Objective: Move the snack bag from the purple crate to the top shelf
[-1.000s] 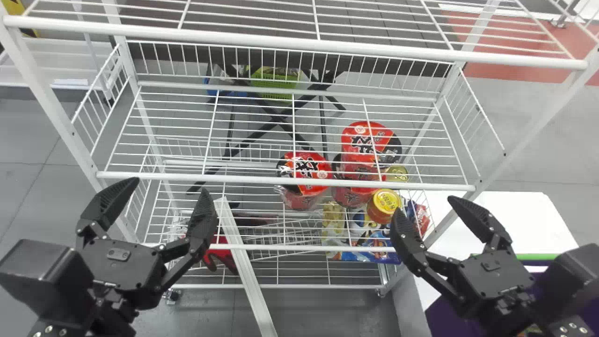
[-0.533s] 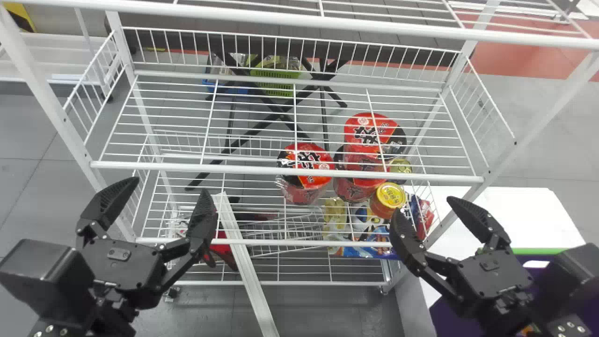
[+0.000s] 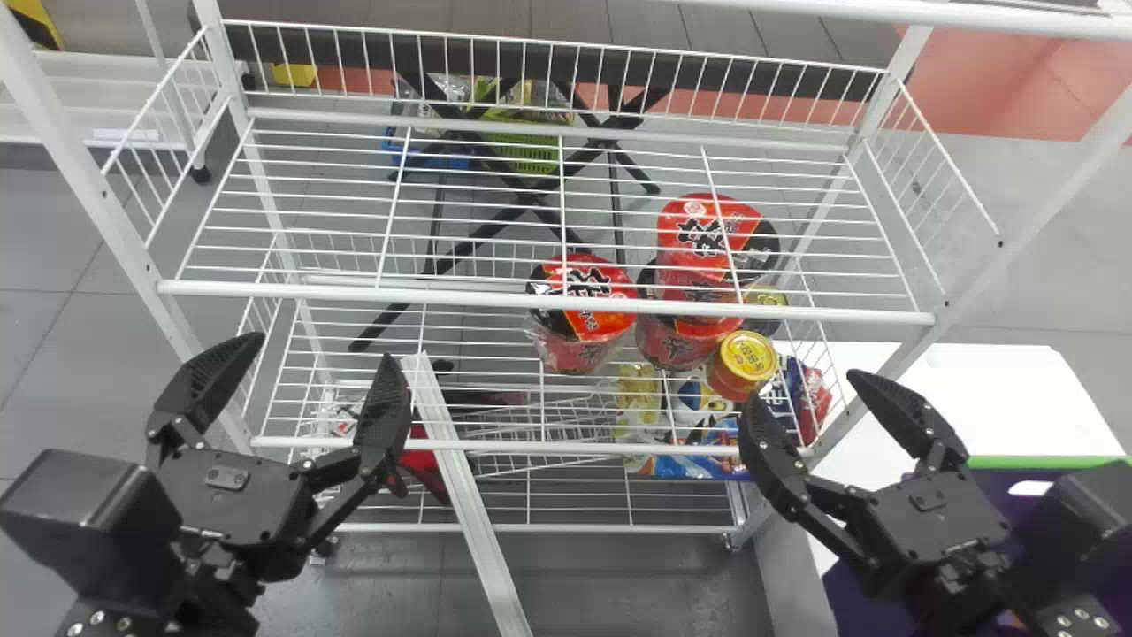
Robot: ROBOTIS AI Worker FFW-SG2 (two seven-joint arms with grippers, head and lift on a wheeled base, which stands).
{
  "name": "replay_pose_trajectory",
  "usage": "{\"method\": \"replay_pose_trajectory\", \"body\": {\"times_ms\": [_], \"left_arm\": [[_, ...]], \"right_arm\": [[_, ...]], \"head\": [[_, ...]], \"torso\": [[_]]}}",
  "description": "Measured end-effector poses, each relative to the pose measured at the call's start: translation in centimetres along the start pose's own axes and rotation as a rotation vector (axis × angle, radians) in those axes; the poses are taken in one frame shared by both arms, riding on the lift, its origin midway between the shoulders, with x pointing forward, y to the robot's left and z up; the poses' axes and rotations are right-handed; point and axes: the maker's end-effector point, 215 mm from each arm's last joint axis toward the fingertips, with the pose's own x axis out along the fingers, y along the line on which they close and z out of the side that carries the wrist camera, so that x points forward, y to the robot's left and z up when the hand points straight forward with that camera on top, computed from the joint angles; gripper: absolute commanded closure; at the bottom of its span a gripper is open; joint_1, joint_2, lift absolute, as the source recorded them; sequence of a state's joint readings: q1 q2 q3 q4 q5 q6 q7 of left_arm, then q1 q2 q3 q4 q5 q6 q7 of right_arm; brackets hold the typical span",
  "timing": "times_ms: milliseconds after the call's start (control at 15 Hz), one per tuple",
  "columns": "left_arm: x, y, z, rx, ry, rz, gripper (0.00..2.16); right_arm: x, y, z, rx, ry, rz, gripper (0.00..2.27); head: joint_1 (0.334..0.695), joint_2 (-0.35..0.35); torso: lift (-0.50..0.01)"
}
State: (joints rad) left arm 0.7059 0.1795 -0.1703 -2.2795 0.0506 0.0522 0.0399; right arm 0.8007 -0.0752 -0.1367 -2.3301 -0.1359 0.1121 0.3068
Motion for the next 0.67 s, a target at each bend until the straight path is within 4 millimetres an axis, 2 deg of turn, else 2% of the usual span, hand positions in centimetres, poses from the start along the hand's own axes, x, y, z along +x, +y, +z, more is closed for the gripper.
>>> {"method": "replay_pose_trajectory", "body": {"times_ms": [533,667], "left_arm": [[-0.15,-0.05,-0.07,0.0,0.002,0.002,0.07],[-0.2,-0.01,-0.05,0.001,0.003,0.004,0.07]], "right_arm": [[-0.07,0.05,0.12,-0.004,-0.003,0.002,0.11],[-0.13,0.44,0.28,0.006,-0.008,0.023,0.11]], "head": [[0.695,-0.117],[0.695,-0.114]], "torso": [[-0.457],[-0.452]]}}
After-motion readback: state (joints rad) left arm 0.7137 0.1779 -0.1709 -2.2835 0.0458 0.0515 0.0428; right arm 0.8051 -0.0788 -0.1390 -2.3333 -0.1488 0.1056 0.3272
